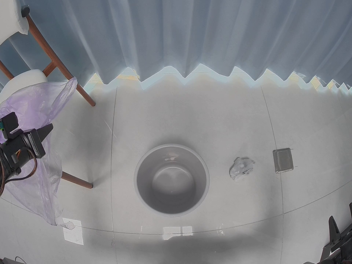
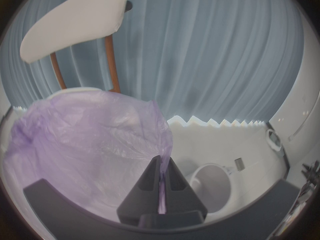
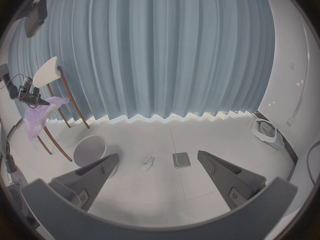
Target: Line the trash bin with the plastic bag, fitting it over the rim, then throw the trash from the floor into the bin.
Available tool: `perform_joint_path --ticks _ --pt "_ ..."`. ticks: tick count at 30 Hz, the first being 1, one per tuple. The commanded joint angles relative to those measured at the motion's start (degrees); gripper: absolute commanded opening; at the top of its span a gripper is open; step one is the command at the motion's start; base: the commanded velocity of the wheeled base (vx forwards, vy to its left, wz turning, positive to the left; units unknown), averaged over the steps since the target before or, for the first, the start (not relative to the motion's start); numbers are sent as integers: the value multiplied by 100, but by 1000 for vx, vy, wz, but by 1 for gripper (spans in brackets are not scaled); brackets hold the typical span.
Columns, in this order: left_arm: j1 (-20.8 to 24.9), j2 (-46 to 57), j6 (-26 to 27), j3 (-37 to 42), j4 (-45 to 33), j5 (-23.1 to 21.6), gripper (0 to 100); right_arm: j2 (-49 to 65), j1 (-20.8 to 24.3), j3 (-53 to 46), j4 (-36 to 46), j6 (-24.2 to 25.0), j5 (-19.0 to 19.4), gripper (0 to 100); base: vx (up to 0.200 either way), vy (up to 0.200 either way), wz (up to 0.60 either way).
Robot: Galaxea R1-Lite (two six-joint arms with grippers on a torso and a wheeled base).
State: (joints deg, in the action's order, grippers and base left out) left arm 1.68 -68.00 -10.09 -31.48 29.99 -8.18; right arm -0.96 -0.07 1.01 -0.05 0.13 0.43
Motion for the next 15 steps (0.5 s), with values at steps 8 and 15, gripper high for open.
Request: perform_joint_path --ticks 8,15 --pt "1115 50 -388 -122 -2 -43 0 96 -1 -101 5 -5 1 100 0 0 0" --pt "1739 314 -388 -43 7 150 0 96 -1 -101 -4 4 1 100 0 0 0"
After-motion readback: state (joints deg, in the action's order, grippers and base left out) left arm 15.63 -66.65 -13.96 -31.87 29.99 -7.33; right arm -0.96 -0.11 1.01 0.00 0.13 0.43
